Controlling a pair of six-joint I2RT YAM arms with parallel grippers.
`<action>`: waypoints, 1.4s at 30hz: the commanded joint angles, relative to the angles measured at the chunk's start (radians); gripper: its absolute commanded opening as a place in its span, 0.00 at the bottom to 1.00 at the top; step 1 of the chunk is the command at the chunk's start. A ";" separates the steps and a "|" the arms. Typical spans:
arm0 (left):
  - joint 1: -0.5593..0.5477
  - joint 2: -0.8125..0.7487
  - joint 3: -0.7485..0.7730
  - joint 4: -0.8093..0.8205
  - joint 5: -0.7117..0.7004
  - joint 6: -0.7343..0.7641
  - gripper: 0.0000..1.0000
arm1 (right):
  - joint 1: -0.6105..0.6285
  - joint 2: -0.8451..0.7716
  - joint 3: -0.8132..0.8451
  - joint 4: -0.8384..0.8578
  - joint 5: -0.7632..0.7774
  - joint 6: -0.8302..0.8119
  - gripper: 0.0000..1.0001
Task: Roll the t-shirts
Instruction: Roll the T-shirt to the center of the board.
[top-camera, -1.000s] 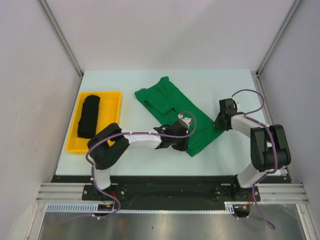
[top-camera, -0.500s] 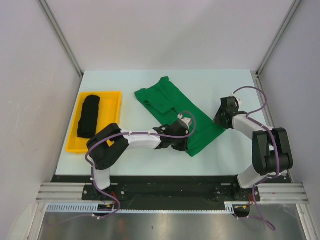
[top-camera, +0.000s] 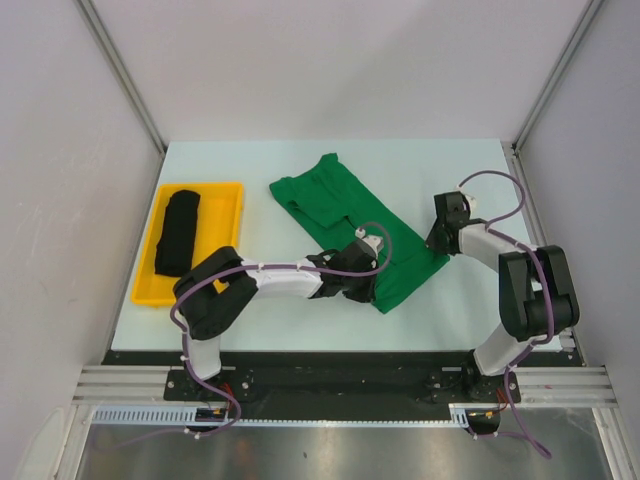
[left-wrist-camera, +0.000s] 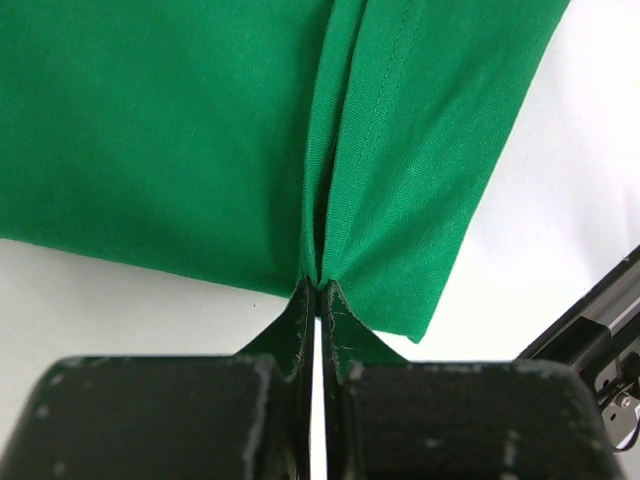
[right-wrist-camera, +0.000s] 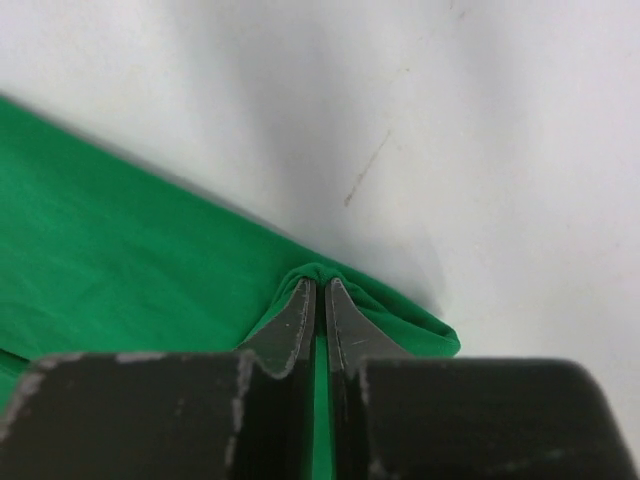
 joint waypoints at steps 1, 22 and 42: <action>0.002 -0.058 0.019 -0.045 -0.014 0.002 0.00 | 0.005 -0.080 0.041 0.004 0.051 -0.008 0.04; 0.025 -0.040 0.013 -0.042 -0.070 0.063 0.27 | -0.013 -0.034 0.041 0.081 -0.033 -0.020 0.41; -0.023 0.093 0.324 0.080 0.137 0.118 0.04 | -0.133 -0.227 -0.074 0.024 -0.326 0.029 0.10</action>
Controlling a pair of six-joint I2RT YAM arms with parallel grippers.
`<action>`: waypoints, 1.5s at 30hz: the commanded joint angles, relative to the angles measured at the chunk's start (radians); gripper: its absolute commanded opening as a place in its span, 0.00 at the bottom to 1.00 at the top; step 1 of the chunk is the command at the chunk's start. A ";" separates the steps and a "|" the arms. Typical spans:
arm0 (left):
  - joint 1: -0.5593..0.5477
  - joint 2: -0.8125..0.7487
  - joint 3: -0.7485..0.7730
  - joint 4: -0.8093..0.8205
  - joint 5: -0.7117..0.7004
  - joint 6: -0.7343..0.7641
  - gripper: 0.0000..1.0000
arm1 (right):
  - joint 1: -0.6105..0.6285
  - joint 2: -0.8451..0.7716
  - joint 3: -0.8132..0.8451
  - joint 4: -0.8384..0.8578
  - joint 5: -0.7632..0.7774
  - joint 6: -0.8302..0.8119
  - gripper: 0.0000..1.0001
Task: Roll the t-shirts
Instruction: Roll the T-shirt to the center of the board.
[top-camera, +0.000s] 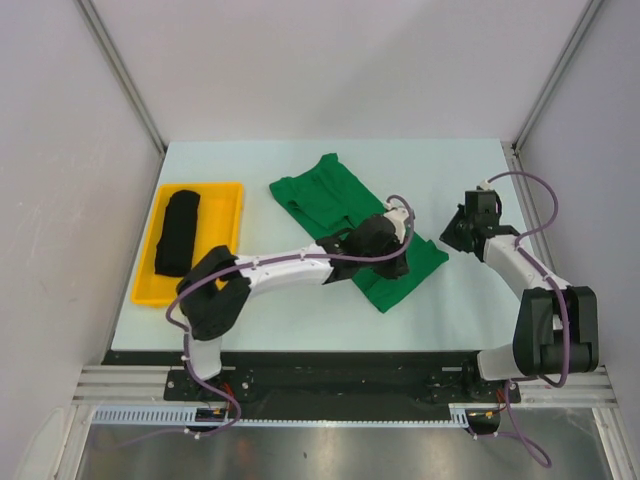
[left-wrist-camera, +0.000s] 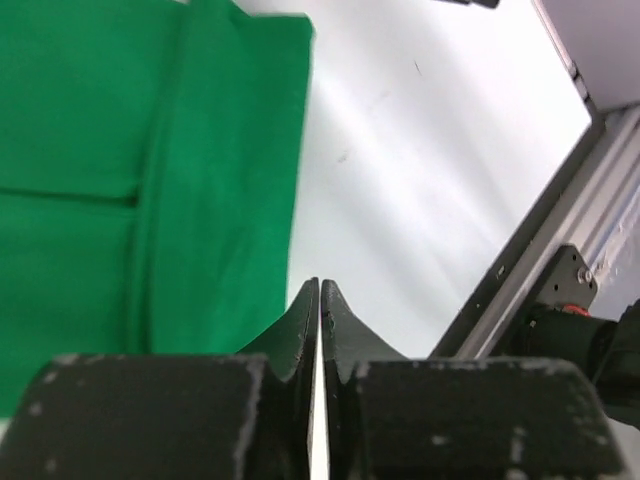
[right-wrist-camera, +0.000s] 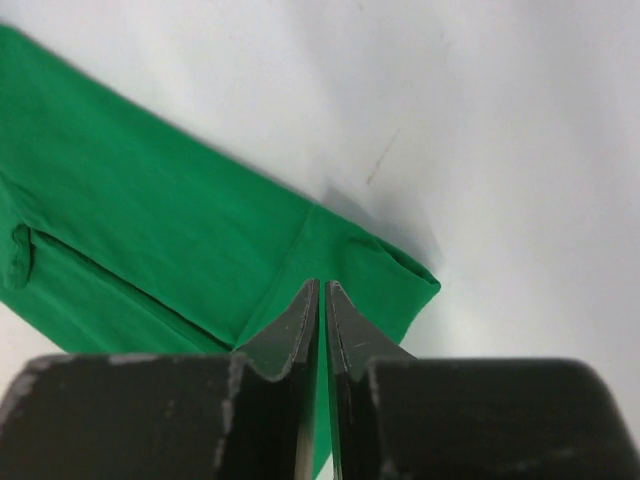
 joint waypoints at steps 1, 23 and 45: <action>-0.005 0.134 0.091 0.100 0.122 0.010 0.04 | -0.034 0.017 -0.035 0.062 -0.151 0.003 0.09; 0.035 0.197 0.031 0.234 0.120 -0.074 0.09 | -0.137 0.119 -0.072 0.124 -0.204 -0.025 0.09; 0.062 0.329 0.073 0.165 0.090 -0.154 0.02 | -0.086 0.194 -0.064 0.147 -0.210 -0.016 0.09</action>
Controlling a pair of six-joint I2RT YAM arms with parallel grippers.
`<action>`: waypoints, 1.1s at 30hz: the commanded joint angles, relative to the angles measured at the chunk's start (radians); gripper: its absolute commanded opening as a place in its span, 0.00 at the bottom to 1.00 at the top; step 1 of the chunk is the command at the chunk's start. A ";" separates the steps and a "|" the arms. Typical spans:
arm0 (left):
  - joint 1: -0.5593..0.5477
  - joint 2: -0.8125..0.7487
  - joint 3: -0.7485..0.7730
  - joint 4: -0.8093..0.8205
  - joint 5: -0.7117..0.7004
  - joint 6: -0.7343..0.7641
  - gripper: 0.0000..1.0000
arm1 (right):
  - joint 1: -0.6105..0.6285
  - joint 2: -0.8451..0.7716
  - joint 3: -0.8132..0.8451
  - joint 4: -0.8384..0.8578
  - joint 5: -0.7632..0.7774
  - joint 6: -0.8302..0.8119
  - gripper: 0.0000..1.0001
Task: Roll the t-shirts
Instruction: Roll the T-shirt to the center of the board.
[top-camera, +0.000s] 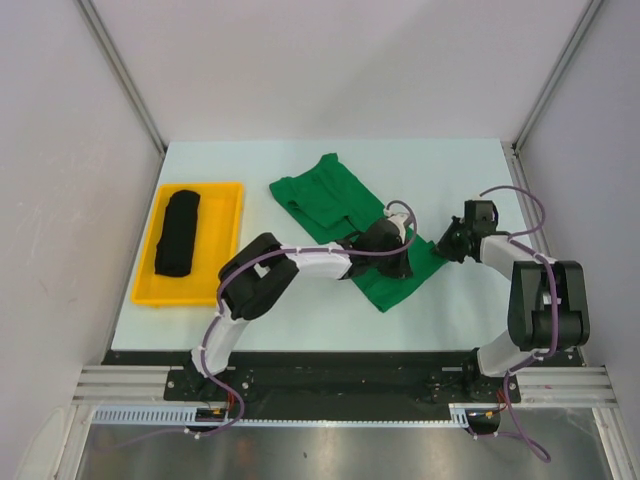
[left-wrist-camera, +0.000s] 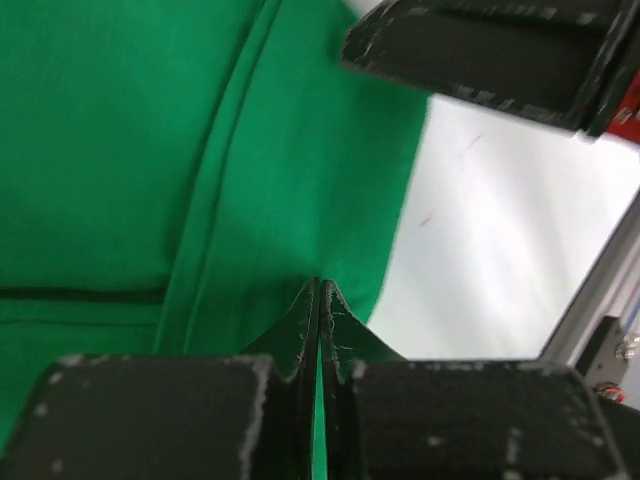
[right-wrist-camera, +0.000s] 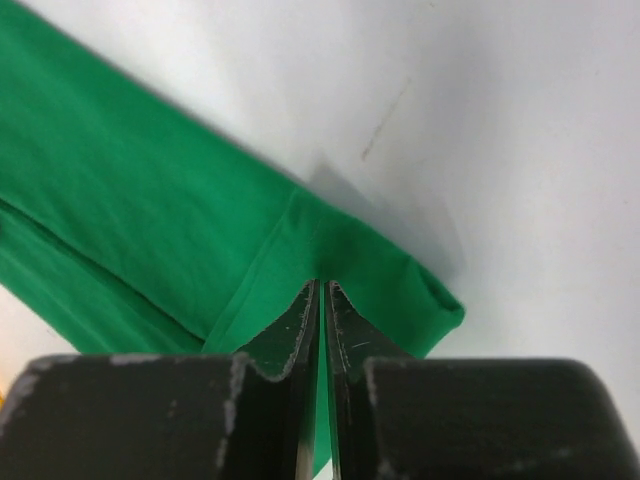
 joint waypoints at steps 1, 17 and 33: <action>0.004 0.000 -0.050 -0.007 -0.016 -0.022 0.02 | -0.028 0.070 0.012 0.042 -0.004 -0.011 0.09; -0.003 -0.169 -0.179 0.005 -0.052 0.015 0.31 | -0.074 0.174 0.069 0.001 0.041 -0.029 0.07; -0.012 -0.211 -0.306 -0.058 -0.115 0.050 0.24 | -0.082 0.183 0.075 -0.004 0.045 -0.035 0.07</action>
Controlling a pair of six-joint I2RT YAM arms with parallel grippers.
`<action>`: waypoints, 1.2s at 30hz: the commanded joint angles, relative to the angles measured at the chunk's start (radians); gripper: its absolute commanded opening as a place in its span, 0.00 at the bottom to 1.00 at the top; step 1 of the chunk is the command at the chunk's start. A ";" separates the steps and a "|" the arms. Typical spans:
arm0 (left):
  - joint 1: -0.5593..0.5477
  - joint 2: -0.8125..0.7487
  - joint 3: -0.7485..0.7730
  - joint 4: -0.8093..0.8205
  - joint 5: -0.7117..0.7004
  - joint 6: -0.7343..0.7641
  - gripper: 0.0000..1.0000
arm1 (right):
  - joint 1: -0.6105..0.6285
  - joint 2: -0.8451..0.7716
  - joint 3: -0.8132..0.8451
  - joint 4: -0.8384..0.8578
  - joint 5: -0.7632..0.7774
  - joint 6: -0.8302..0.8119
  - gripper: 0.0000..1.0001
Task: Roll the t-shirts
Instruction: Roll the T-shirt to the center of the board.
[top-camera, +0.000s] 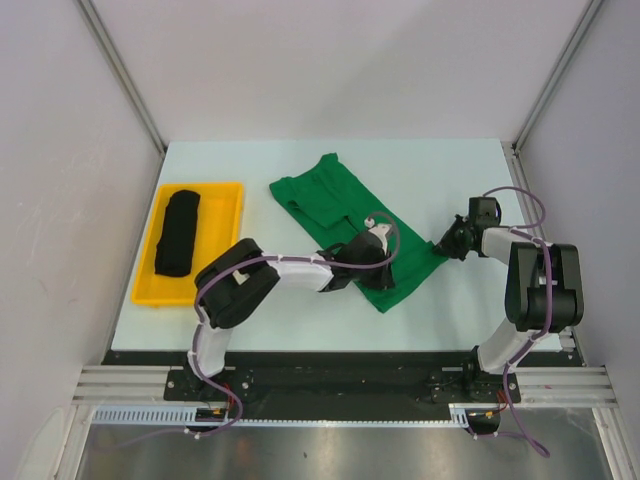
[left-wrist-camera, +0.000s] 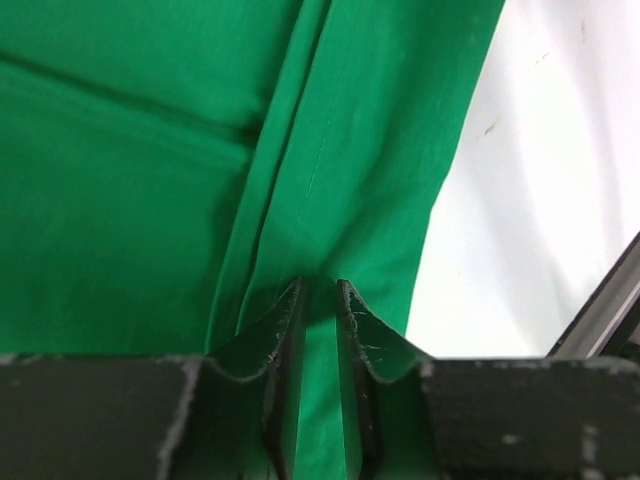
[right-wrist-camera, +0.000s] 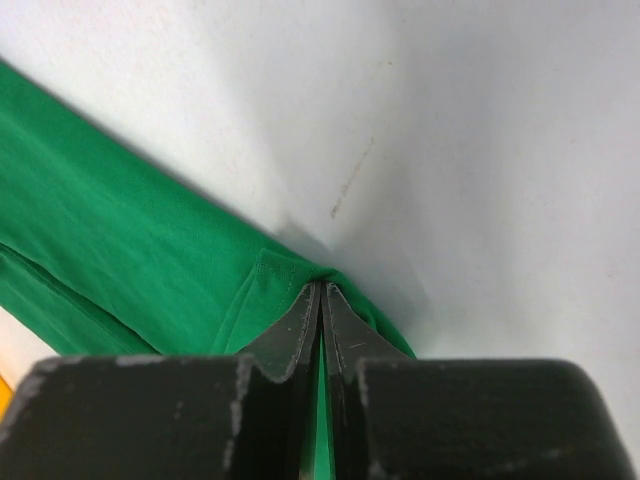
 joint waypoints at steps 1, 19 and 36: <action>-0.006 -0.095 -0.058 -0.099 -0.060 0.057 0.29 | -0.022 0.041 0.012 -0.020 0.095 -0.038 0.06; -0.042 -0.156 -0.167 -0.078 -0.061 0.105 0.16 | -0.028 0.044 0.017 -0.026 0.102 -0.039 0.06; -0.187 -0.259 0.012 -0.317 -0.241 0.280 0.42 | -0.097 -0.132 0.075 -0.177 0.084 -0.022 0.34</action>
